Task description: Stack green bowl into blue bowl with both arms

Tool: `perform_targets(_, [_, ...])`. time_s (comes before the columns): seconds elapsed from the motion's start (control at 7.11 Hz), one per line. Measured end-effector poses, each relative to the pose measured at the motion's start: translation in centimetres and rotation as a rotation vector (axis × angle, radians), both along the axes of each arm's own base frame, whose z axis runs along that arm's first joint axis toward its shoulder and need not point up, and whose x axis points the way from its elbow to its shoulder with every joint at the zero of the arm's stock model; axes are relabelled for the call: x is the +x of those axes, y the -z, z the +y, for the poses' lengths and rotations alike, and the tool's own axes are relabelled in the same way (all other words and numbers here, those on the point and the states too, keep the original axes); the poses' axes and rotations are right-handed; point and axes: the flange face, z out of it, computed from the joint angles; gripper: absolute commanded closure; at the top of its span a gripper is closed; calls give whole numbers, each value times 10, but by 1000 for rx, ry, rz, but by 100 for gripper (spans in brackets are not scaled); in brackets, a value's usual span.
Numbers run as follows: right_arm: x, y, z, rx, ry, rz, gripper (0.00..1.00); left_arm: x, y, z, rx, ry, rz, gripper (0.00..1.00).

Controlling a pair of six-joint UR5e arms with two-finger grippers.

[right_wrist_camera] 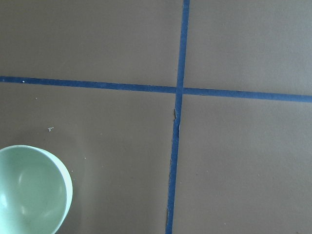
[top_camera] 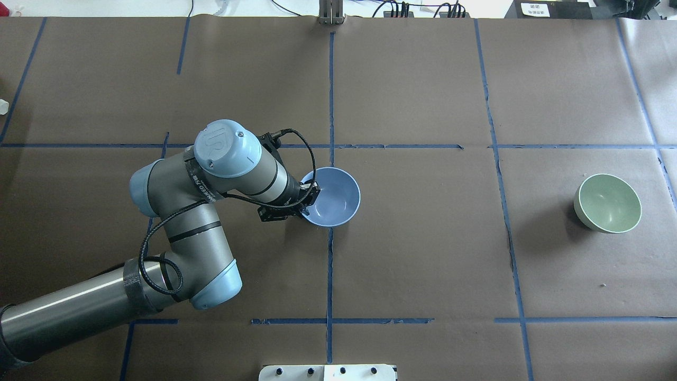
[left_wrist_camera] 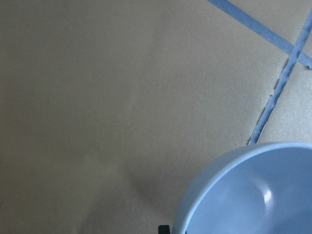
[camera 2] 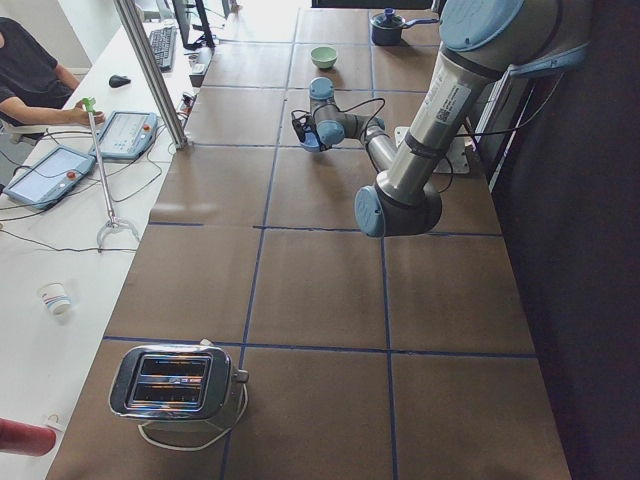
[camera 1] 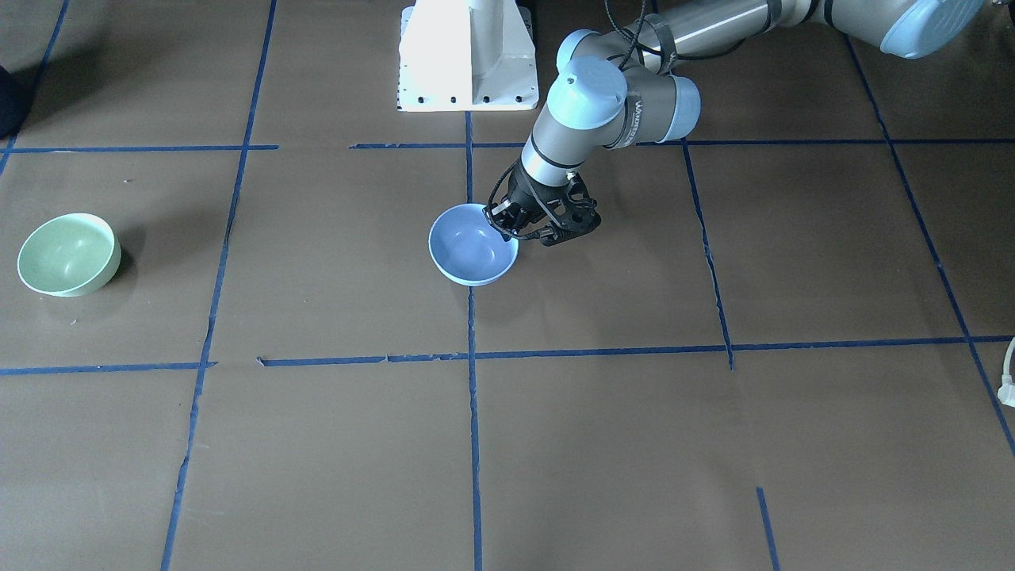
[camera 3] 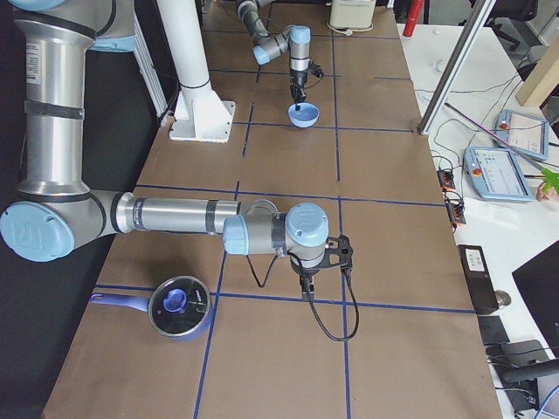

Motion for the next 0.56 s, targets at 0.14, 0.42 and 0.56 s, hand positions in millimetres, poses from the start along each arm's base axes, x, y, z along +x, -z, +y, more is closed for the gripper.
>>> perform_targets(0.14, [-1, 11, -7, 22, 1, -7, 0, -3, 5, 1, 15, -1, 14, 0])
perform_targets(0.42, [-1, 22, -13, 43, 3, -19, 0, -29, 25, -5, 40, 17, 58, 0])
perform_targets(0.56, [-2, 25, -16, 51, 4, -19, 0, -60, 37, -22, 27, 27, 78, 0])
